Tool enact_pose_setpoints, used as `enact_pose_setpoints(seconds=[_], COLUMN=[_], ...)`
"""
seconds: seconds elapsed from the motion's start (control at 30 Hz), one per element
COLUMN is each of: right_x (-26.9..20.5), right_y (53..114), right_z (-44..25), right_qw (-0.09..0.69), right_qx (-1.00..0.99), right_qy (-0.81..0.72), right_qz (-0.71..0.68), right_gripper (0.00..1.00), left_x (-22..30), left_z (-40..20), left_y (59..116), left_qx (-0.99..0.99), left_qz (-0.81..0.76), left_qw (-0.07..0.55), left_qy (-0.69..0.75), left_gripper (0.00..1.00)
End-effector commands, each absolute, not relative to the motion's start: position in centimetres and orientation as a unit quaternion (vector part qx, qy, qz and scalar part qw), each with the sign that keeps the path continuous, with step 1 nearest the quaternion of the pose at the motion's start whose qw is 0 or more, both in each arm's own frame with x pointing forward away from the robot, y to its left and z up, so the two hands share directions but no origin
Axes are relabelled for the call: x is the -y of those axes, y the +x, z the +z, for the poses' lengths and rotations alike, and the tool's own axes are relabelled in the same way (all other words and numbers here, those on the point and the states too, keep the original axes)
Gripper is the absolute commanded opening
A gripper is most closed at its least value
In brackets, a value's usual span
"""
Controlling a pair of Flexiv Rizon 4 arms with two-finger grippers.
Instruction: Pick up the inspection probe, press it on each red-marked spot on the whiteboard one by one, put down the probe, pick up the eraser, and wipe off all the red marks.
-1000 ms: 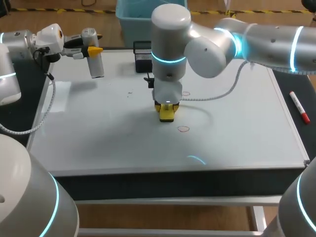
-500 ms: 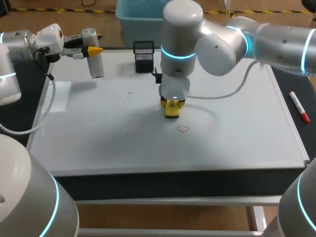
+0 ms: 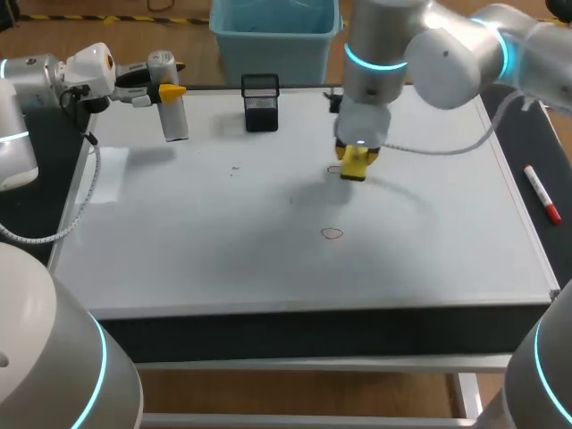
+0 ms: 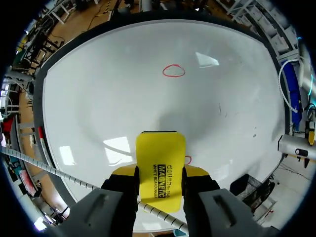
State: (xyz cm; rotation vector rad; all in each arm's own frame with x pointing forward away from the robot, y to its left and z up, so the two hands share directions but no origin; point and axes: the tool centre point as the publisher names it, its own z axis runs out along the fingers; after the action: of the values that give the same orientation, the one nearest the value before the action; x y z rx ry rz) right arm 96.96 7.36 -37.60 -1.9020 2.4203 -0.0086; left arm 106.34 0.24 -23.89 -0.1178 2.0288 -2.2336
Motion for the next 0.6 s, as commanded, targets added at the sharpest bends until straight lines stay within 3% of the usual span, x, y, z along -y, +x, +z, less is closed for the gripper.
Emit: enact_pose_setpoints(seconds=[0.03,0.37,0.6], right_x=[-2.6,6.3,9.8], right_y=[98.0,100.4,100.9], right_z=[-37.0,-37.2,-37.9], right_qw=[0.035,0.014,0.008], right_qx=[-0.796,-0.845,-0.862], right_qy=[-0.605,-0.535,-0.507], right_qz=[0.001,-0.002,0.015], right_gripper=[0.0,0.0,0.0], left_x=[-0.3,-0.3,-0.3], left_z=[-23.9,-23.9,-23.9], left_y=[106.5,106.5,106.5], left_qx=[-0.67,-0.67,-0.67], left_qz=[-0.739,-0.739,-0.739], left_qw=[0.059,0.059,0.059], left_qy=[-0.037,-0.037,-0.037], left_gripper=[0.0,0.0,0.0])
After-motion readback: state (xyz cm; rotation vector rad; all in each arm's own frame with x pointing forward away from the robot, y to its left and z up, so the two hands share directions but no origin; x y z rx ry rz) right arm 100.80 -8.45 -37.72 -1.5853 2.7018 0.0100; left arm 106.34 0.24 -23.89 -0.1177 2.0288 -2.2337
